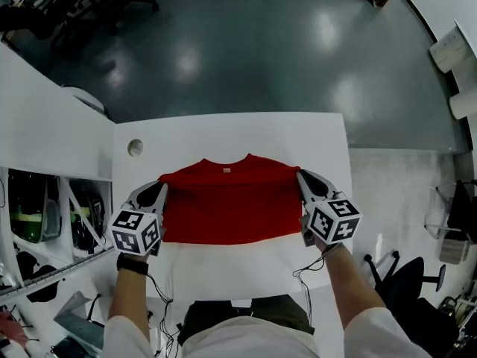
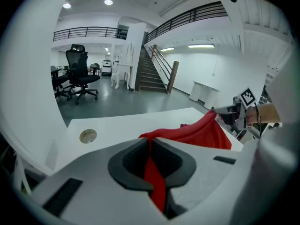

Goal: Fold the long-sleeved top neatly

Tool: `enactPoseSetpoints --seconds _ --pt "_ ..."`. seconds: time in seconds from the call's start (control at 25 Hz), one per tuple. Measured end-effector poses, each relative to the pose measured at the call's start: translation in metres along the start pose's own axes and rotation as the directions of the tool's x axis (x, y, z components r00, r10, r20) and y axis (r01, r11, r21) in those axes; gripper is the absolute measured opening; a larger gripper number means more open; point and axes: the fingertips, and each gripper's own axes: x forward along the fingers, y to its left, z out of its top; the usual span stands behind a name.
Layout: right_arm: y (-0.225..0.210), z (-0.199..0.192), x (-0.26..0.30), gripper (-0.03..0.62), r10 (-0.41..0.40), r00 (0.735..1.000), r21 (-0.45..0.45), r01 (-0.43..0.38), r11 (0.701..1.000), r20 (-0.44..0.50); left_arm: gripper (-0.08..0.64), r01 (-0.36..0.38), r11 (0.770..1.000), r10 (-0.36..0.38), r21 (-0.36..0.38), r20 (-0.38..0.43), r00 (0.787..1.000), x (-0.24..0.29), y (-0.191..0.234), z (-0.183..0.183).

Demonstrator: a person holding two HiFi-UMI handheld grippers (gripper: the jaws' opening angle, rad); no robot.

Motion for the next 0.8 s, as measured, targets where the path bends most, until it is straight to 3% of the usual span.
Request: enactPoseSetpoints --seconds 0.16,0.32,0.48,0.8 --pt "-0.005 -0.003 0.014 0.023 -0.010 1.000 0.013 0.010 1.000 -0.018 0.032 -0.028 0.999 0.027 -0.027 -0.020 0.999 0.012 0.008 -0.004" --pt "-0.009 -0.002 0.022 0.036 -0.025 1.000 0.018 0.025 1.000 -0.009 0.098 -0.039 0.997 0.038 -0.070 -0.006 0.999 0.016 0.014 -0.001" --pt "-0.014 0.011 0.024 0.184 -0.022 0.999 0.027 0.021 0.999 0.034 0.104 -0.046 0.997 0.046 -0.059 -0.005 0.999 0.016 0.017 0.003" --pt "-0.021 0.017 0.020 0.169 -0.047 0.998 -0.020 0.048 0.999 0.036 0.104 -0.067 0.998 0.067 -0.017 -0.019 0.998 0.012 0.019 -0.001"
